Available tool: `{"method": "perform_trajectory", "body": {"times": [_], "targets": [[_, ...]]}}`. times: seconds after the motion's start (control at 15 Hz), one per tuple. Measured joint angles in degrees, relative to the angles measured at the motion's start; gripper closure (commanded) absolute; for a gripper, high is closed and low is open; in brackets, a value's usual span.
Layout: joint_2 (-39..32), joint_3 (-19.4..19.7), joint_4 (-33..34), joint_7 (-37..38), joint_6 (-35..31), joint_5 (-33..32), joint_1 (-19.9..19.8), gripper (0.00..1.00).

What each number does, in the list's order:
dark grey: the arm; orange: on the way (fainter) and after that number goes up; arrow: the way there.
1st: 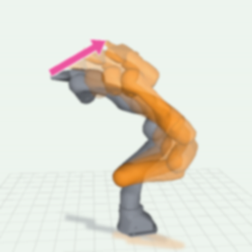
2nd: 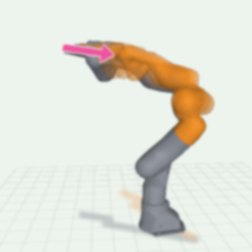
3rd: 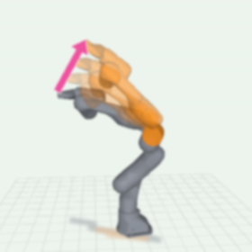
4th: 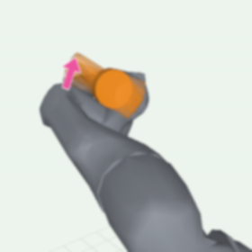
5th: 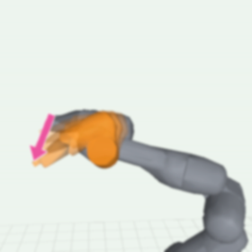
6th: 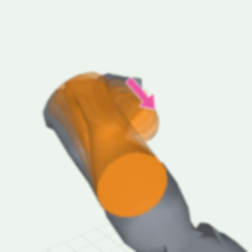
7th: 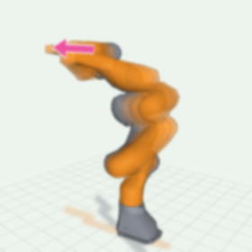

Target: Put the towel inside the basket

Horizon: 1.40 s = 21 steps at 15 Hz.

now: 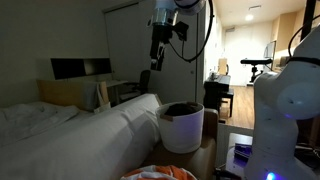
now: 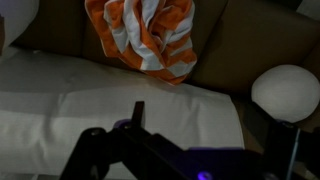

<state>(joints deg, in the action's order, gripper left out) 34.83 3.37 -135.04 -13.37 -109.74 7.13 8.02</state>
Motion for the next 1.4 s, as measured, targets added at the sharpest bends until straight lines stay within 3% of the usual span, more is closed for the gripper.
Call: {"method": "perform_trajectory", "body": {"times": [0.67, 1.07, 1.4], "targets": [[0.1, -0.1, 0.0, 0.1, -0.3, -0.1, -0.2, 0.00], [1.7, -1.2, -0.3, 0.7, -12.8, -0.1, -1.1, 0.00], [0.7, -4.1, -4.5, 5.7, -24.7, -0.7, -1.2, 0.00]]}}
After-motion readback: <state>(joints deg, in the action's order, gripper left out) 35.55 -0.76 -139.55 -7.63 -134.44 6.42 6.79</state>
